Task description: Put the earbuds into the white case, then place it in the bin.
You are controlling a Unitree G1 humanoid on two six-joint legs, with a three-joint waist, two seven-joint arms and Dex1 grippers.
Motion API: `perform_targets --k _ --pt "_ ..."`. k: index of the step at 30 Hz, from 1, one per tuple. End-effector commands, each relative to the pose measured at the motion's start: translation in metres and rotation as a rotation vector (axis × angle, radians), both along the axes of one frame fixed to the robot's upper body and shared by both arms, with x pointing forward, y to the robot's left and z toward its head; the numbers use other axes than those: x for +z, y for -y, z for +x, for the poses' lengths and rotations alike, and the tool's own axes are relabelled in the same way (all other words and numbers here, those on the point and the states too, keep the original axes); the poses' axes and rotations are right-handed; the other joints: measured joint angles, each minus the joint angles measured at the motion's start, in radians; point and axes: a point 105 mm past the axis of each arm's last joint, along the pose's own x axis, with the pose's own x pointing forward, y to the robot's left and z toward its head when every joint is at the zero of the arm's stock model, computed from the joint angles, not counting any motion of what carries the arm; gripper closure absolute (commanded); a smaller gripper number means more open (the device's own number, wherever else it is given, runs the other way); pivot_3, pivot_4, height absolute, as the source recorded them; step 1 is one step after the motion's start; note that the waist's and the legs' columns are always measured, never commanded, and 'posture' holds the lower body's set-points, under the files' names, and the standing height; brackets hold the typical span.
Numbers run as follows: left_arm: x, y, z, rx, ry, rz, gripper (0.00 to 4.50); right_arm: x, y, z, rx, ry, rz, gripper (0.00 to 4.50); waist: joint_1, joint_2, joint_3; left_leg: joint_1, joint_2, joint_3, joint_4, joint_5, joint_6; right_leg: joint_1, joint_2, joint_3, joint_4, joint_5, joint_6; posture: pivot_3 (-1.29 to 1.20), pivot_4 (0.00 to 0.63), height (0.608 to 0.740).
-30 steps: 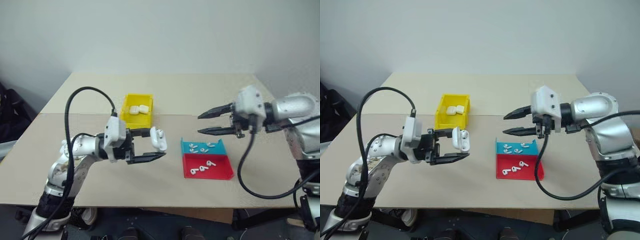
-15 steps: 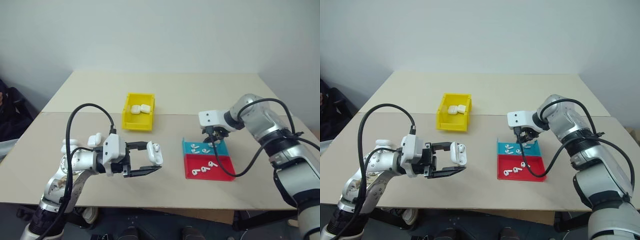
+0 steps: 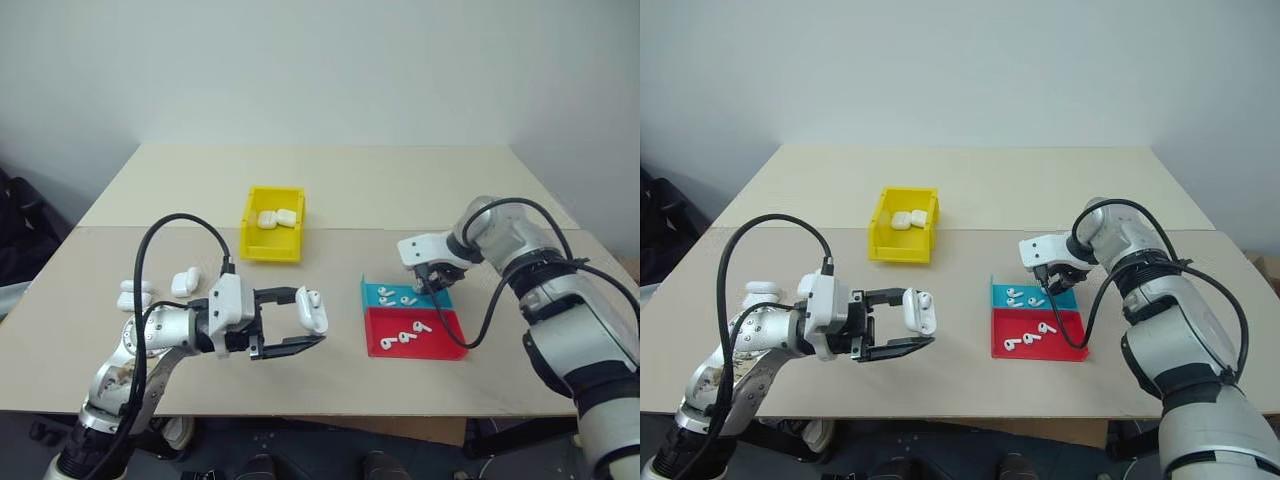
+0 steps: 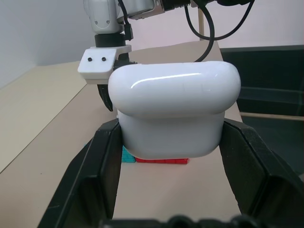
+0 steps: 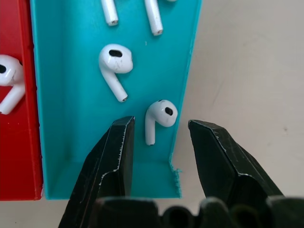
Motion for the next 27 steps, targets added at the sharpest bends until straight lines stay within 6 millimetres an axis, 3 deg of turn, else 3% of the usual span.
perform_targets --k 1,27 --pt "0.0091 0.0038 -0.0054 -0.018 0.058 -0.008 1.73 0.0139 -0.0036 0.0049 0.023 0.046 0.006 2.26 -0.002 0.0 0.0 0.0 0.0 0.0 0.0 0.0 0.0 0.0 0.0 0.0 0.0 0.0 0.0 0.0 0.15 0.74" --pt "0.009 0.0018 -0.0053 -0.014 0.058 0.004 1.73 0.0123 -0.0131 0.0094 0.044 0.07 0.051 2.26 -0.019 0.0 0.0 0.0 0.0 0.0 0.0 0.0 0.0 0.0 0.0 0.0 0.001 0.0 -0.001 0.0 0.15 0.74"
